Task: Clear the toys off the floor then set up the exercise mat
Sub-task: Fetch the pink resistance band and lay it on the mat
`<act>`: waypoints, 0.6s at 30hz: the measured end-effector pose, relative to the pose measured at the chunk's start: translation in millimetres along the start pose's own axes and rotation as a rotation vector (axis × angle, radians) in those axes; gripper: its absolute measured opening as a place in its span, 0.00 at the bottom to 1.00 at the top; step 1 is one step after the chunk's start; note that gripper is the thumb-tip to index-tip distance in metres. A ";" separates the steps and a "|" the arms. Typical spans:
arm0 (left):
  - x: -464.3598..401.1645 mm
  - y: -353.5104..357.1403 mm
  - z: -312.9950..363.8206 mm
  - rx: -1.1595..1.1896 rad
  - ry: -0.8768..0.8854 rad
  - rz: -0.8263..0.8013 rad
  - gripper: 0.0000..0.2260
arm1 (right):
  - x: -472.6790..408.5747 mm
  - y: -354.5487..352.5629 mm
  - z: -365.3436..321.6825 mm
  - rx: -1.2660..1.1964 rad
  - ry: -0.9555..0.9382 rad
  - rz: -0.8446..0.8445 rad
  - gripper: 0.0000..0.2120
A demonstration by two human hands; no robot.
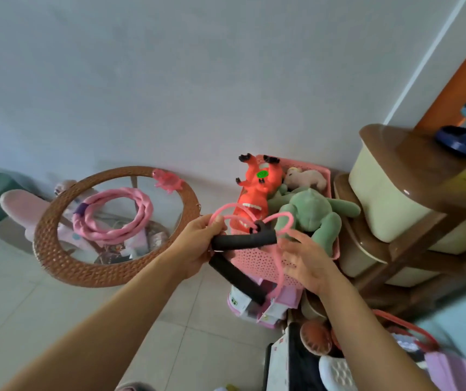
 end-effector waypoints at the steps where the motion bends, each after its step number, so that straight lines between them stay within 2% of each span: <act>1: 13.9 -17.6 -1.0 -0.003 0.017 0.024 0.10 | 8.5 7.8 15.2 0.002 0.010 0.019 0.17; 6: 71.9 -75.9 -13.3 -0.021 0.022 0.062 0.10 | 54.7 46.8 64.4 -0.069 -0.014 0.189 0.14; 9: 115.2 -111.2 -27.1 -0.074 0.010 0.067 0.09 | 95.7 84.8 91.7 -0.072 -0.127 0.257 0.11; 13: 174.5 -158.0 -56.9 -0.145 -0.042 0.125 0.09 | 164.9 125.5 139.5 0.287 -0.360 0.396 0.15; 15: 200.5 -170.4 -75.0 -0.145 -0.081 0.136 0.08 | 199.0 146.6 161.6 0.442 -0.476 0.350 0.15; 18: 231.9 -180.9 -99.8 -0.183 -0.126 0.130 0.08 | 250.2 188.8 184.0 0.723 -0.726 0.176 0.17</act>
Point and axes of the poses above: each hand's wrist, its own x-axis away from the middle knuckle, its own y-axis out of the palm, z = x × y, the point moved 7 cm from there along -x, towards the middle knuckle, and after that the axes turned 1 degree about x, right-handed, at the moved point
